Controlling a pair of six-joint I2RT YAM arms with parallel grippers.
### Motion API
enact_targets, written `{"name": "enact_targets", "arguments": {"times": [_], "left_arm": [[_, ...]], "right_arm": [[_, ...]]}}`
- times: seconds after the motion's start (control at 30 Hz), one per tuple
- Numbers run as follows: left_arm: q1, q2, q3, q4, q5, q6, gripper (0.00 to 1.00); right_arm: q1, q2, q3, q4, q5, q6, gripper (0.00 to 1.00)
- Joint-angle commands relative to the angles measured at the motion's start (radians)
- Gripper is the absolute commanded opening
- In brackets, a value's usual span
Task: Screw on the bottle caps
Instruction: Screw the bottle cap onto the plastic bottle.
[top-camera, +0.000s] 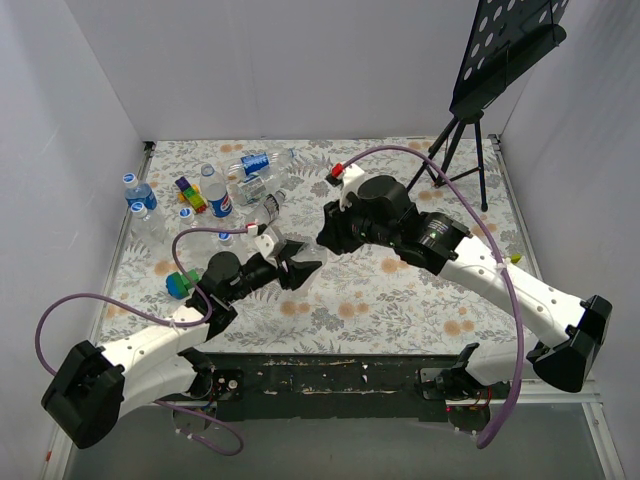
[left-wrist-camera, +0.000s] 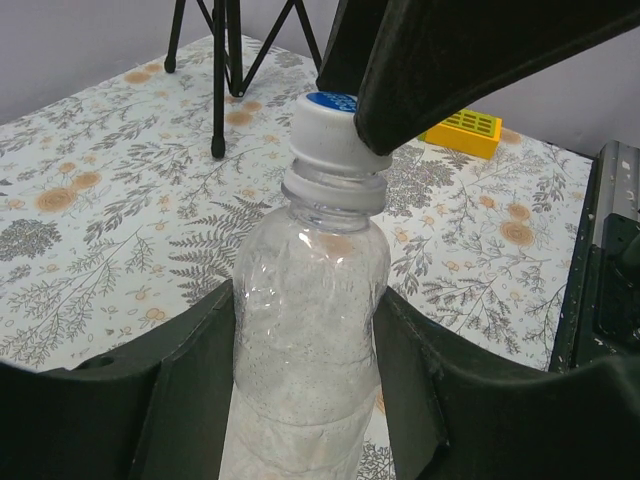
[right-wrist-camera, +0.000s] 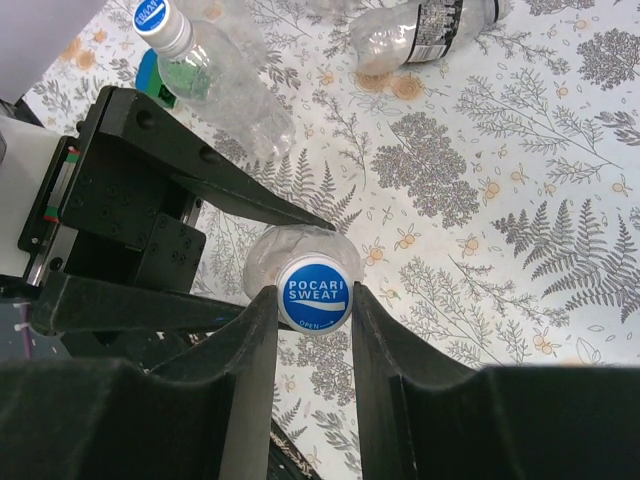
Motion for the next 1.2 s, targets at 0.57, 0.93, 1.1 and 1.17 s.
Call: {"name": "enact_targets", "arguments": {"times": [0.57, 0.93, 1.1, 1.17], "left_arm": [[0.018, 0.020, 0.116, 0.134, 0.284, -0.097, 0.19], [0.018, -0.011, 0.103, 0.108, 0.178, -0.024, 0.19], [0.018, -0.044, 0.059, 0.171, 0.058, -0.036, 0.19], [0.018, -0.054, 0.050, 0.179, 0.012, -0.031, 0.19]], "right_arm": [[-0.149, -0.119, -0.108, 0.010, -0.517, -0.314, 0.01], [-0.118, -0.038, -0.034, -0.104, -0.421, -0.333, 0.01], [-0.066, -0.001, -0.028, -0.099, -0.288, -0.221, 0.01], [-0.044, 0.014, -0.029, -0.096, -0.206, -0.149, 0.01]]}}
